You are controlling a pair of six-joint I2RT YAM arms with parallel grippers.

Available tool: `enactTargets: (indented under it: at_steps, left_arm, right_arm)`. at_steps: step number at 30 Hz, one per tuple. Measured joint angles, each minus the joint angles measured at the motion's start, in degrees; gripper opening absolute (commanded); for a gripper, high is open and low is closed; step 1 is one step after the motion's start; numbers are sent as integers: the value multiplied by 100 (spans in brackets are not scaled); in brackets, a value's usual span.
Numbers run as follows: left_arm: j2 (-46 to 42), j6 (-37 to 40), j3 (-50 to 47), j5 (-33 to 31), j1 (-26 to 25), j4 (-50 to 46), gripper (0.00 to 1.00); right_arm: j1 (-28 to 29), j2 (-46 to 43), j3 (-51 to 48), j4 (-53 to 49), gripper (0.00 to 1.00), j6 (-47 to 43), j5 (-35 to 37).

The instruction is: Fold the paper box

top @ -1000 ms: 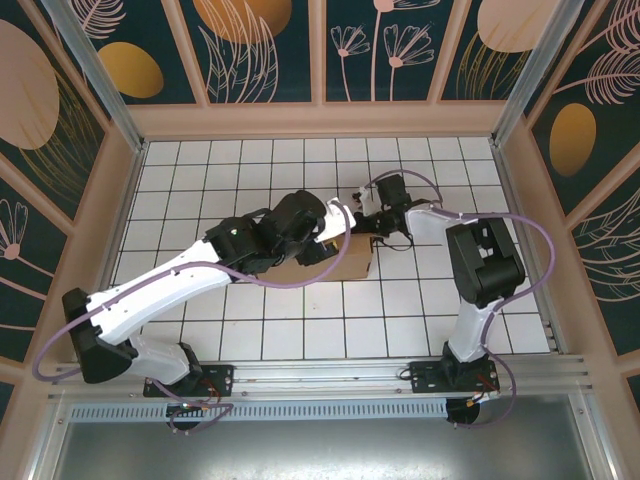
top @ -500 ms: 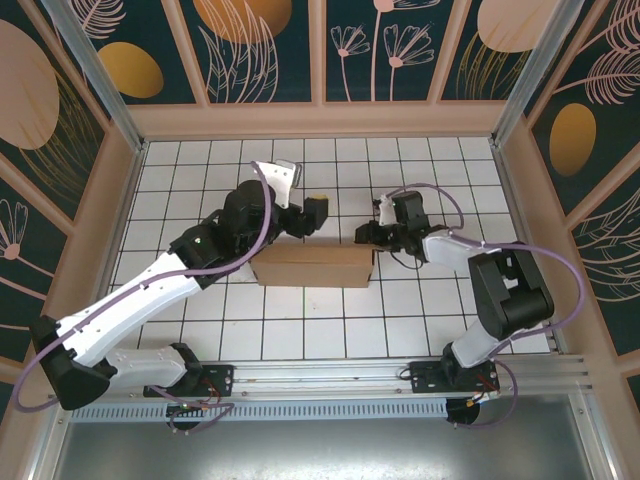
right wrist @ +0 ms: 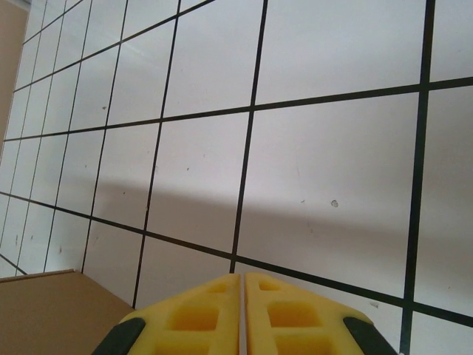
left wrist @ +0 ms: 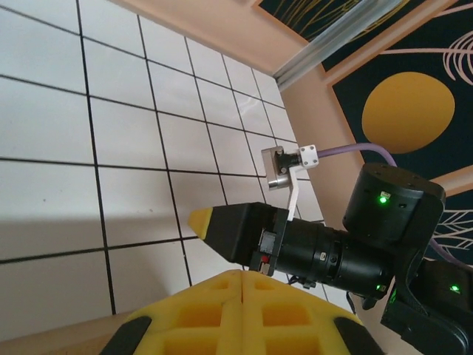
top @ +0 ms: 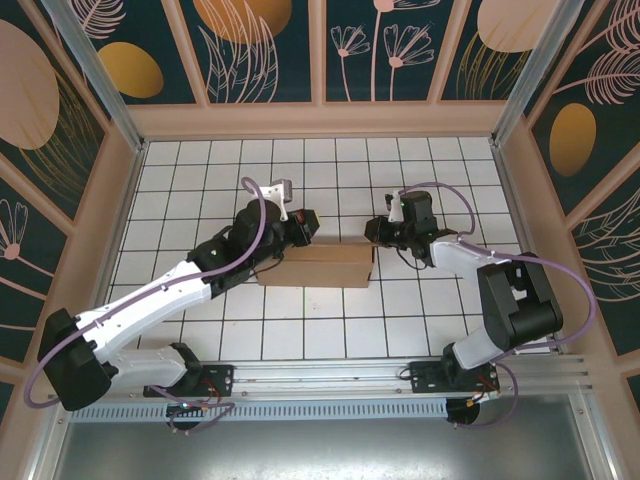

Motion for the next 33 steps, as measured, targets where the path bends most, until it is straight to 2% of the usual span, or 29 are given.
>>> enactTargets:
  at_steps: [9, 14, 16, 21, 27, 33]
  left_arm:
    - [-85, -678, -1233, 155, 0, 352, 0]
    - [-315, -879, -1534, 146, 0, 695, 0]
    - [-310, -907, -1585, 125, 0, 789, 0]
    - [-271, -938, -1617, 74, 0, 929, 0]
    - [-234, -933, -1617, 15, 0, 981, 0]
    - [-201, -929, -1617, -7, 2, 1038, 0]
  right_arm:
    - [-114, -289, 138, -328, 14, -9, 354]
    - [-125, -699, 686, -811, 23, -48, 492]
    - [-125, -874, 901, -1001, 31, -28, 481]
    - [-7, -1239, 1364, -1906, 45, 13, 433]
    - [201, -1917, 1471, -3283, 49, 133, 470]
    - [262, -2455, 1504, -4238, 49, 286, 136]
